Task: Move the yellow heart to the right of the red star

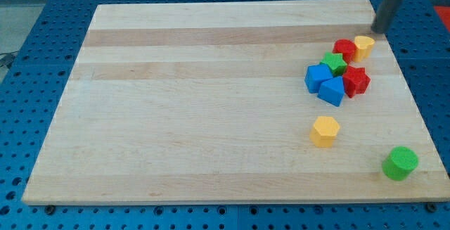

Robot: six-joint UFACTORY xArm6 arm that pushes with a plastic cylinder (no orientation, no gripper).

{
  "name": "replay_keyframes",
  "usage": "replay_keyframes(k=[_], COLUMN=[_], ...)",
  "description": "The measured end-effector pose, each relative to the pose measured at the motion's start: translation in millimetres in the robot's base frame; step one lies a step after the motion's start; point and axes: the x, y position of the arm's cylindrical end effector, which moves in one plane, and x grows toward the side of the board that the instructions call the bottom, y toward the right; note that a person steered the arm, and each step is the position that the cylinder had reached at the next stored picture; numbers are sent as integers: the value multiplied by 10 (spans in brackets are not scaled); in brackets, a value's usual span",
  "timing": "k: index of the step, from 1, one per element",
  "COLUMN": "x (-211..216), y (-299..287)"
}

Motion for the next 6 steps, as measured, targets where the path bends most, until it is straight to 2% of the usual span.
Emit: replay_keyframes(k=[1,2,4,5,6], x=[-300,-191,497,612,235], y=[-119,-153,-42,-23,-32])
